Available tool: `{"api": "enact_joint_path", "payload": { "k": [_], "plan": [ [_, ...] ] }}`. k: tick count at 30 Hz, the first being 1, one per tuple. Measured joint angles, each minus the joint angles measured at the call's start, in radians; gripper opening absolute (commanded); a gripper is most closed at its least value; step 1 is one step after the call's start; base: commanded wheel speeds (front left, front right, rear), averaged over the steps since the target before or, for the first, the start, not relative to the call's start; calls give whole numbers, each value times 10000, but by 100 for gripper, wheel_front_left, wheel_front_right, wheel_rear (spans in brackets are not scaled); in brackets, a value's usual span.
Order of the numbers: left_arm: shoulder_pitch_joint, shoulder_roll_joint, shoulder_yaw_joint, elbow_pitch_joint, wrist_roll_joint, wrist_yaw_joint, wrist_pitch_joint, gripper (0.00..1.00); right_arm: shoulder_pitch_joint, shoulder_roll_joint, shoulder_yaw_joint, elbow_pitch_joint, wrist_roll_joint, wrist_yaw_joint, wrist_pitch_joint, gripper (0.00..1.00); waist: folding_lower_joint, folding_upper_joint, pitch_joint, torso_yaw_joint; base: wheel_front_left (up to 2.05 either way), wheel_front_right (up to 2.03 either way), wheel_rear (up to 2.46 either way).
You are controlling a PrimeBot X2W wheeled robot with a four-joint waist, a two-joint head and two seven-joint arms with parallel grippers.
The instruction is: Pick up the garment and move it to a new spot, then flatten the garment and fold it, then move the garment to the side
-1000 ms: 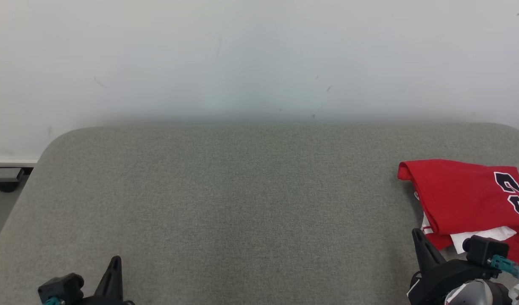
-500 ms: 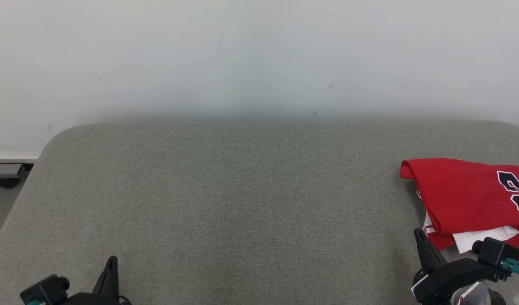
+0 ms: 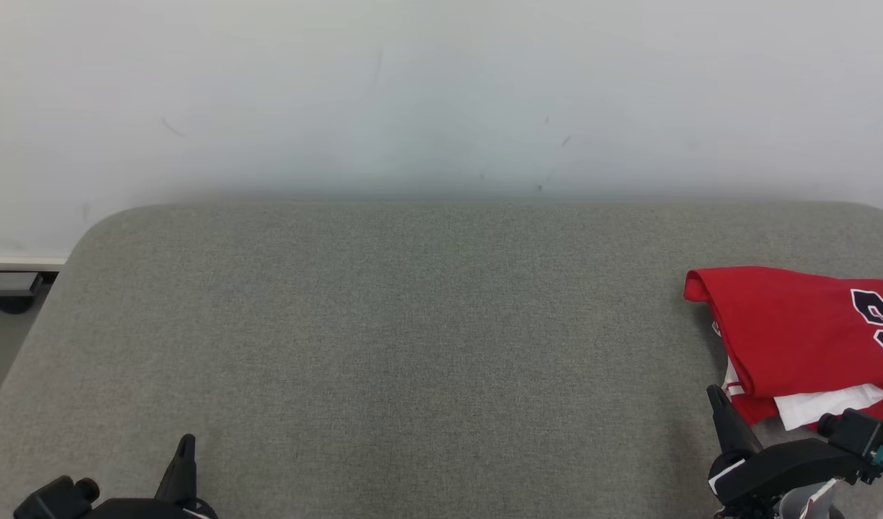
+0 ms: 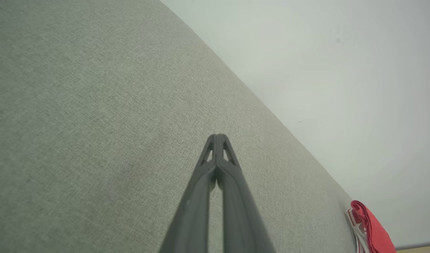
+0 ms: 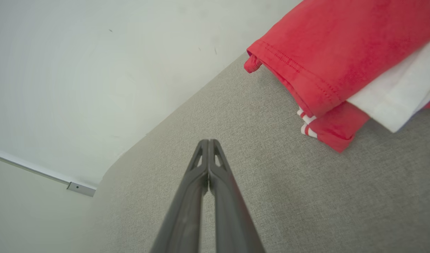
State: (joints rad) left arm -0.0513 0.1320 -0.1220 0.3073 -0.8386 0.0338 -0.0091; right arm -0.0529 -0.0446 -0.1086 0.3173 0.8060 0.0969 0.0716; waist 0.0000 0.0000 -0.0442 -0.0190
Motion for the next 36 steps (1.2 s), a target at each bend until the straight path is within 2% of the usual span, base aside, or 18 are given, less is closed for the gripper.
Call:
{"api": "enact_joint_path", "payload": {
  "k": [36],
  "plan": [
    [-183, -533, 1246, -23, -4441, -888, 706, 0, -181, 2, -159, -56, 4617, 123, 255, 0, 0, 0, 273, 112, 0, 0, 0]
  ]
}}
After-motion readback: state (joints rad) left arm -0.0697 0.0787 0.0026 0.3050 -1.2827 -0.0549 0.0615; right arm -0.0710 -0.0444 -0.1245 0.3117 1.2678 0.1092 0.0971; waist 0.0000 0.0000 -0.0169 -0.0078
